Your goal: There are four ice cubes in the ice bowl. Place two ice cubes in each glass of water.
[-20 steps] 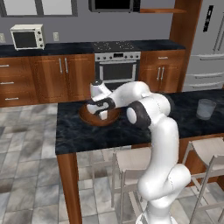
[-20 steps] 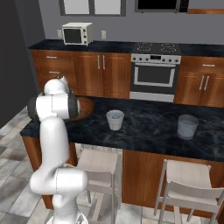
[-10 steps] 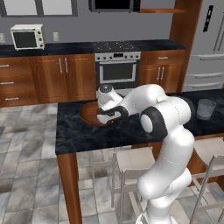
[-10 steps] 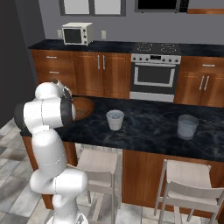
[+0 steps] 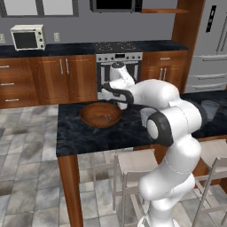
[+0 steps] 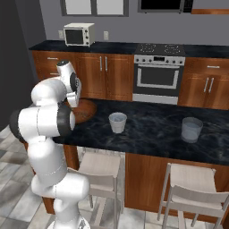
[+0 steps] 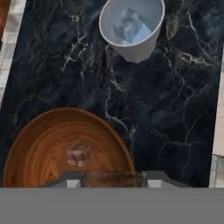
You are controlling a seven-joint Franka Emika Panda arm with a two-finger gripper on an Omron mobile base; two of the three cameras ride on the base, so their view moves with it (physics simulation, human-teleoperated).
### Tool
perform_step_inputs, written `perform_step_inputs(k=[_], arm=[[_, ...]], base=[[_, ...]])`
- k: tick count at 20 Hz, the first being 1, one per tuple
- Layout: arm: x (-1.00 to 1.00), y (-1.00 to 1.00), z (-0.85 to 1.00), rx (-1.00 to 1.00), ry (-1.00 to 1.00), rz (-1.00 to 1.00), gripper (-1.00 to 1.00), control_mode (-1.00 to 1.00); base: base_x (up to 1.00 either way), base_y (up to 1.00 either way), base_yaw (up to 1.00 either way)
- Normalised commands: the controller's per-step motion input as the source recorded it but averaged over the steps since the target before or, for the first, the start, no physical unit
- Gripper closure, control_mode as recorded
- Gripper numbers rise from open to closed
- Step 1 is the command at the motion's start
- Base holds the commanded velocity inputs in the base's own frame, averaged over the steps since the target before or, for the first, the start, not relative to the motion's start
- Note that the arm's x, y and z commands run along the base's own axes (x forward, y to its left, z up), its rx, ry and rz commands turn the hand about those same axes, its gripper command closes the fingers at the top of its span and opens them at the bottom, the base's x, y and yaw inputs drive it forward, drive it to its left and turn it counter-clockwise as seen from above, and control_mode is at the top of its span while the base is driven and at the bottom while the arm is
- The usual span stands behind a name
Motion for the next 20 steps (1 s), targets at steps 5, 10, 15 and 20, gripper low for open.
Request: perform_step_inputs(k=[5, 10, 15, 20], arm=[[-0.15, -0.93, 0.53, -0.14, 0.16, -0.08, 1.00, -1.00], [-0.20, -0.96, 0.37, -0.14, 0.15, -0.08, 1.00, -1.00], [-0.47, -1.00, 0.03, -0.08, 0.02, -0.04, 1.00, -1.00], [-0.48, -1.00, -0.04, -0.01, -0.01, -0.02, 1.00, -1.00]], base=[[0.00, 0.00, 0.00], [0.00, 0.00, 0.00], [0.00, 0.00, 0.00], [0.00, 0.00, 0.00]])
